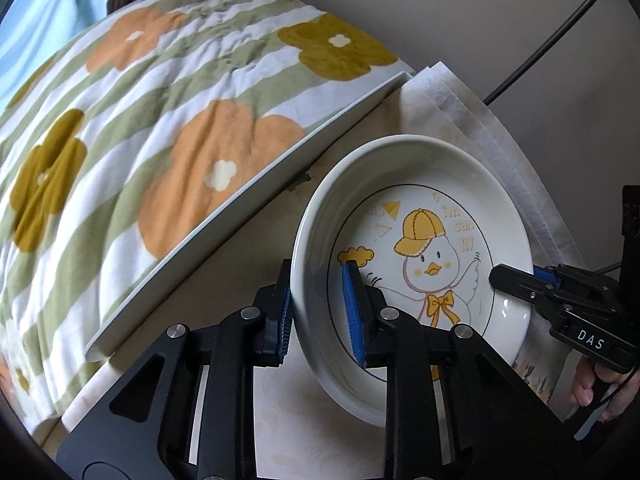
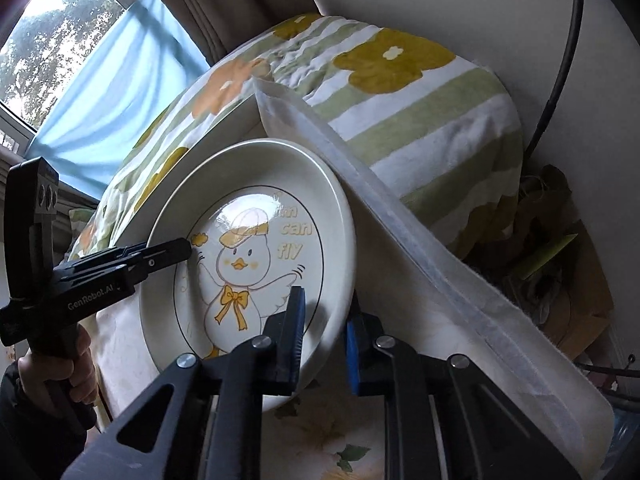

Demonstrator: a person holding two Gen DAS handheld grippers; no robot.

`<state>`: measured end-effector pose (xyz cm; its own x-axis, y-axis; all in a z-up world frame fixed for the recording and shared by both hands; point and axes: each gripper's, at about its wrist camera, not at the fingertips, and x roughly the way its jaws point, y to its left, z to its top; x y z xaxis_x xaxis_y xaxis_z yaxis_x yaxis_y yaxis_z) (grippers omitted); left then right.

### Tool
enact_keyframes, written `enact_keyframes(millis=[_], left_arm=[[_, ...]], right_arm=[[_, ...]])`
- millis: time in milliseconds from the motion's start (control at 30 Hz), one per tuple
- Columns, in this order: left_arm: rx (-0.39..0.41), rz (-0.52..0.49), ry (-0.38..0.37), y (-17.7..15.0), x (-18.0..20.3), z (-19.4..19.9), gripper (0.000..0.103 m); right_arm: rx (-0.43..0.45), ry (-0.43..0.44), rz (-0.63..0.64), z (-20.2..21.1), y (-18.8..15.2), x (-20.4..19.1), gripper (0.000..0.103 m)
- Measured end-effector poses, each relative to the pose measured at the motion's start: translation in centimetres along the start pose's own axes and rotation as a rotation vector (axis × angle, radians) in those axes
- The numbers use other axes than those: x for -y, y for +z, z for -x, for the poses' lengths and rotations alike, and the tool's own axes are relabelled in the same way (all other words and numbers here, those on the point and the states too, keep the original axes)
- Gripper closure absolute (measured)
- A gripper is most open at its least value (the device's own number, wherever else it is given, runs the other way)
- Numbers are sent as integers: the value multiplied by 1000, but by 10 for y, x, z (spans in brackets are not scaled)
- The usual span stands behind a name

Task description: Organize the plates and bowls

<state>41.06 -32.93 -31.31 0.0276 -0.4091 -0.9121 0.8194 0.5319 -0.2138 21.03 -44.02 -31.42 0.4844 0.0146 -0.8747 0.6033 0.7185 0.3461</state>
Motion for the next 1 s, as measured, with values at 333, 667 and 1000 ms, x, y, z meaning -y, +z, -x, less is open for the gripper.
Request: enact_keyframes(millis=[333, 667, 1000], left_arm=[[66, 43, 64, -7, 11, 49, 82], [172, 223, 203, -62, 44, 150, 82], [253, 496, 341, -183, 72, 220, 82]], right_arm=[[41, 57, 96, 33, 7, -11, 86], [6, 200, 316, 96, 8, -36, 86], [-75, 355, 590, 130, -41, -77, 86]])
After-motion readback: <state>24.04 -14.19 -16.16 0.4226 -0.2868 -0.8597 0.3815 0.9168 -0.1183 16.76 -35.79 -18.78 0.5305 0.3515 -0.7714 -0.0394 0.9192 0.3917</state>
